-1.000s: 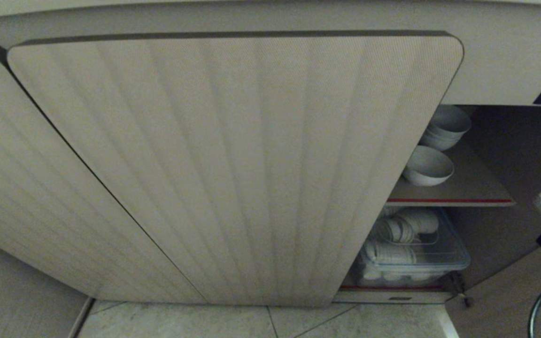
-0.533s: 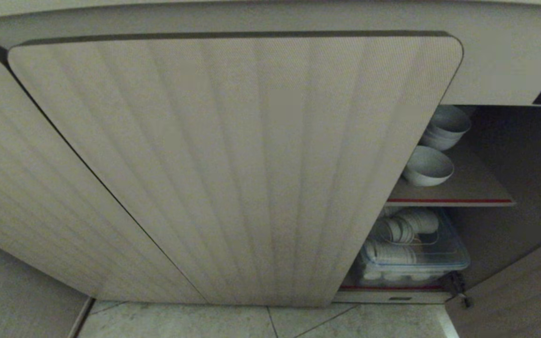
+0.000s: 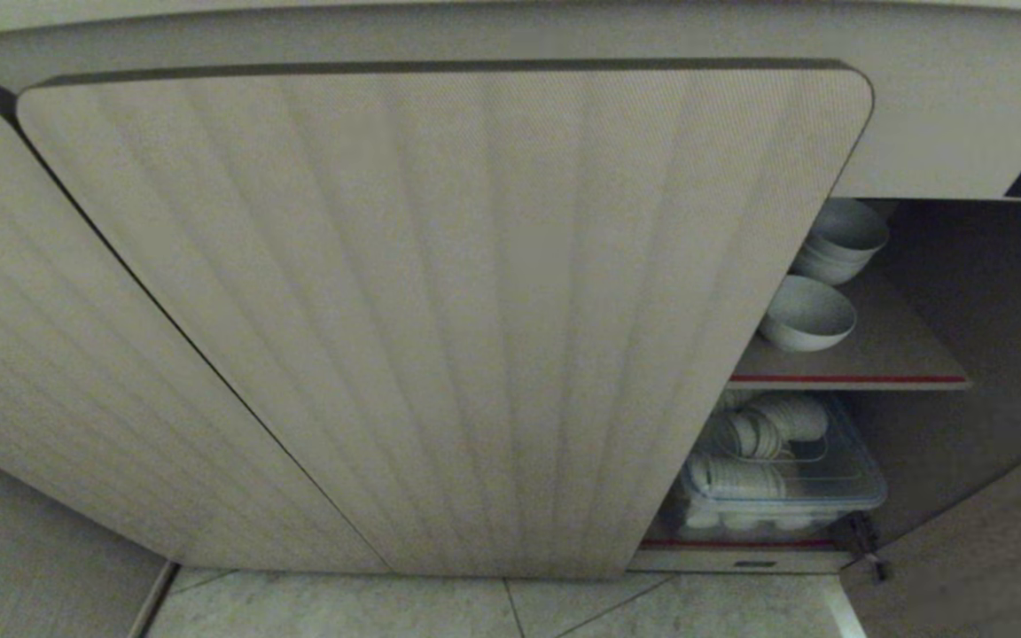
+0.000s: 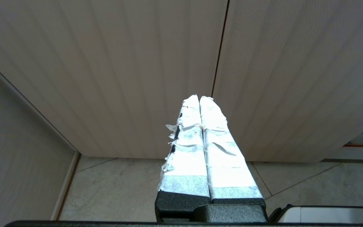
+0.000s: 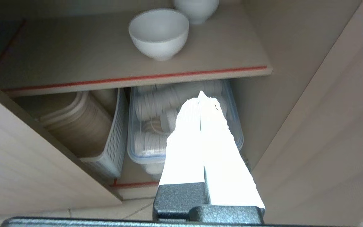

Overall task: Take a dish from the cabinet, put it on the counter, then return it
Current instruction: Close the cabinet door

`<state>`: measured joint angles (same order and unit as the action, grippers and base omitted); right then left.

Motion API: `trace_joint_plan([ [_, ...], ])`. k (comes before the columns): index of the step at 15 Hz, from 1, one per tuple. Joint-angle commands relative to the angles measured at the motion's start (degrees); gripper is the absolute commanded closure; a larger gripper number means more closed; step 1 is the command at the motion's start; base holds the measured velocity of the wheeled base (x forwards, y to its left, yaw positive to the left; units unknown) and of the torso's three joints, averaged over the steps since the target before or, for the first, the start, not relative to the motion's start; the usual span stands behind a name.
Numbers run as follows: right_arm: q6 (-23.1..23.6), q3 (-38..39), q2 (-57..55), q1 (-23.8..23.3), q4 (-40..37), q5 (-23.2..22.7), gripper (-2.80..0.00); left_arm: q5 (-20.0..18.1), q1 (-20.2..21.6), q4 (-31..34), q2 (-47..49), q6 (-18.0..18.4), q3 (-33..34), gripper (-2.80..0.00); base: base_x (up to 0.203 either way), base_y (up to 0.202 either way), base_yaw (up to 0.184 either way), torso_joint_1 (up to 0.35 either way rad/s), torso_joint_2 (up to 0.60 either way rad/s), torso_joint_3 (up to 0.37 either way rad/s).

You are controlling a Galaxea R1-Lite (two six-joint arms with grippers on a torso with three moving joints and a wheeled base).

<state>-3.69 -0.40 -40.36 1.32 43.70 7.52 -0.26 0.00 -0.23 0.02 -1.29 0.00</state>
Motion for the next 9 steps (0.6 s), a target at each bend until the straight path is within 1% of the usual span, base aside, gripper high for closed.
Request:
trace_joint_plan([
  [1,0.12,0.31,3.31,0.11,-1.31,0.04,0.0,-0.01,0.0,-0.03,-0.02,-0.03,0.0,0.0,0.0,0.0,0.0,0.0,0.0,0.0],
  [3,0.33,0.31,6.19,-0.04,-4.85,0.04,0.0,-0.01,0.0,-0.03,-0.02,-0.03,0.0,0.0,0.0,0.0,0.0,0.0,0.0,0.0],
  [5,0.54,0.31,10.57,-0.28,-10.21,0.18,0.0,-0.01,0.0,-0.03,-0.02,-0.03,0.0,0.0,0.0,0.0,0.0,0.0,0.0,0.0],
  [9,3.99,0.31,18.62,-1.11,-20.67,0.21,0.0,-0.01,0.0,-0.03,-0.02,-0.03,0.0,0.0,0.0,0.0,0.0,0.0,0.0,0.0],
])
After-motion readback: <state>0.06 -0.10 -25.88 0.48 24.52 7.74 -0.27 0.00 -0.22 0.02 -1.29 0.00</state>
